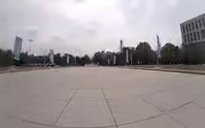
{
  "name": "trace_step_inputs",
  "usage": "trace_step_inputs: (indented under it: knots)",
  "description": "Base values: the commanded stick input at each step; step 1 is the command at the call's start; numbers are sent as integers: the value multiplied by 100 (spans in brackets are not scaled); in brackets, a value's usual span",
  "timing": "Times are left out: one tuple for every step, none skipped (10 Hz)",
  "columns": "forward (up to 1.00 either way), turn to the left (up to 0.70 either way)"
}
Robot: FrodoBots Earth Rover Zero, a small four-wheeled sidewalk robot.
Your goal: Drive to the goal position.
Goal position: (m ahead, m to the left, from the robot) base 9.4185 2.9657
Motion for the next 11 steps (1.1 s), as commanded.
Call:
trace_step_inputs:
  knots:
    - [70, 1]
    - [70, 1]
    - [70, 1]
    - [70, 1]
    - [70, 1]
    - [70, 3]
    - [70, 11]
    - [70, 14]
    - [70, 15]
    - [70, 15]
    - [70, 15]
